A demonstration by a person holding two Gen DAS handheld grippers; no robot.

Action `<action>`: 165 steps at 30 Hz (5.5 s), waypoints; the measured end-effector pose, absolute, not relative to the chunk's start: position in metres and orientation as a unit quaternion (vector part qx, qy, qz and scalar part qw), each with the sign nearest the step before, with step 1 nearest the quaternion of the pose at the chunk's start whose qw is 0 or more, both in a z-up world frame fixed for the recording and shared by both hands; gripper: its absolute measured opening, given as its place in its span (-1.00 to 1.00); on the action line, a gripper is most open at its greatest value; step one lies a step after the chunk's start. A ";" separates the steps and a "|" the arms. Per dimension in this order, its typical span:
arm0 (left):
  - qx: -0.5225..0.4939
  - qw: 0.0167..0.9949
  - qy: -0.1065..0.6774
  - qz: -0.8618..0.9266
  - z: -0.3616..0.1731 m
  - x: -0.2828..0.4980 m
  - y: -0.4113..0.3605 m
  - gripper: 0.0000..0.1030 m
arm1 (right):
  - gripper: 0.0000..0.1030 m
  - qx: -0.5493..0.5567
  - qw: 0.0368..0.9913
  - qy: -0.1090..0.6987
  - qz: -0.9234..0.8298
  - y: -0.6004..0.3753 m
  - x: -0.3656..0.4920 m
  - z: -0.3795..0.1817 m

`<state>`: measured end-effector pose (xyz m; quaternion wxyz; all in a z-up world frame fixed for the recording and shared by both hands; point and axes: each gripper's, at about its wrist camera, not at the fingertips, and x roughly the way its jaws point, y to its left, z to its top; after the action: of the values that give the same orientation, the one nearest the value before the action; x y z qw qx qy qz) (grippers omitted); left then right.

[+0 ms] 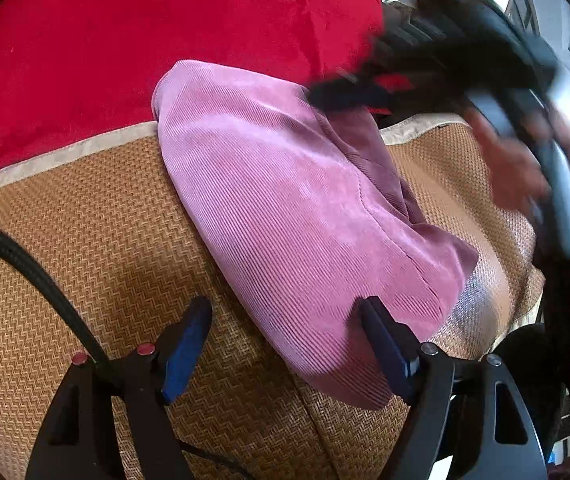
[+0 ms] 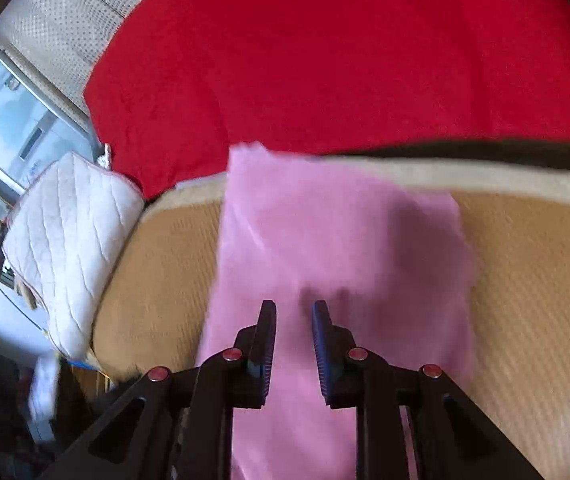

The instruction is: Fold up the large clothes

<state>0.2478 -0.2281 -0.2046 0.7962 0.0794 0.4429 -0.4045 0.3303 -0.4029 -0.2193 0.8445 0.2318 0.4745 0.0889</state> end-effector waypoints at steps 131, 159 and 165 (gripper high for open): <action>0.098 0.890 0.376 -0.237 -0.184 0.292 -0.235 0.80 | 0.22 -0.078 0.905 0.380 -0.177 -0.367 0.241 -0.242; -0.097 0.759 0.482 -0.427 -0.189 0.318 -0.227 0.80 | 0.35 0.379 0.836 0.393 0.063 -0.477 0.231 -0.276; -0.160 0.722 0.521 -0.426 -0.212 0.337 -0.223 0.80 | 0.41 0.391 0.831 0.394 0.037 -0.498 0.226 -0.282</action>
<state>0.3371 -0.2227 -0.2116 0.7223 -0.1603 0.5207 -0.4259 0.2265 -0.4979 -0.2815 0.8309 0.3909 0.3943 0.0369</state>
